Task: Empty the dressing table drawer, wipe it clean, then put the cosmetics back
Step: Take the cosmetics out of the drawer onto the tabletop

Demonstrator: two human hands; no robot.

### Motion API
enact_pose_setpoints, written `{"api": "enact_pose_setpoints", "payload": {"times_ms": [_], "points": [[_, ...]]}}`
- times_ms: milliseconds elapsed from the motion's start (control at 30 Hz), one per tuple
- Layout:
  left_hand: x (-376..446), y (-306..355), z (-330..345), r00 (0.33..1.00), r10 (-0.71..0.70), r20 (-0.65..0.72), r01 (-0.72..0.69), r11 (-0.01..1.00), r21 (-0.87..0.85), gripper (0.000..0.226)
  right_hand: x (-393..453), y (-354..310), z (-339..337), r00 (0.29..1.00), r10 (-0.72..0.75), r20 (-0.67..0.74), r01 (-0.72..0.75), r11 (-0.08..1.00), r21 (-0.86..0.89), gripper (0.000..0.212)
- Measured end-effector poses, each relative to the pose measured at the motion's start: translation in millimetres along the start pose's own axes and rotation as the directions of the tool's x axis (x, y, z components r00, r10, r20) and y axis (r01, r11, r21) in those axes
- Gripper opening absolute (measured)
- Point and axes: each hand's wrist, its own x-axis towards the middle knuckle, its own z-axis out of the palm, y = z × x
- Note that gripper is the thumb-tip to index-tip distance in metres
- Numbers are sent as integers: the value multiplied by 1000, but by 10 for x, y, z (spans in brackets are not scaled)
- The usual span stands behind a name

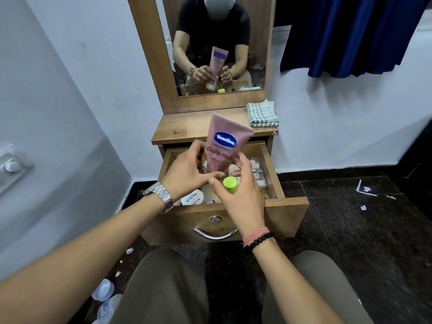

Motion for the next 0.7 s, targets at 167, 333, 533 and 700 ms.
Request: {"api": "enact_pose_setpoints", "payload": {"times_ms": [167, 333, 533, 700], "points": [[17, 90, 82, 960, 258, 111, -253, 966, -57, 56, 83, 42, -83, 993, 119, 9, -116, 949, 292, 41], [82, 151, 64, 941, 316, 120, -308, 948, -81, 51, 123, 60, -142, 985, 165, -47, -117, 848, 516, 25], [278, -10, 274, 999, -32, 29, 38, 962, -272, 42, 219, 66, -286, 920, 328, -215, -56, 652, 756, 39], [531, -270, 656, 849, -491, 197, 503, 864, -13, 27, 254, 117, -374, 905, 346, -247, -24, 622, 783, 13]]}}
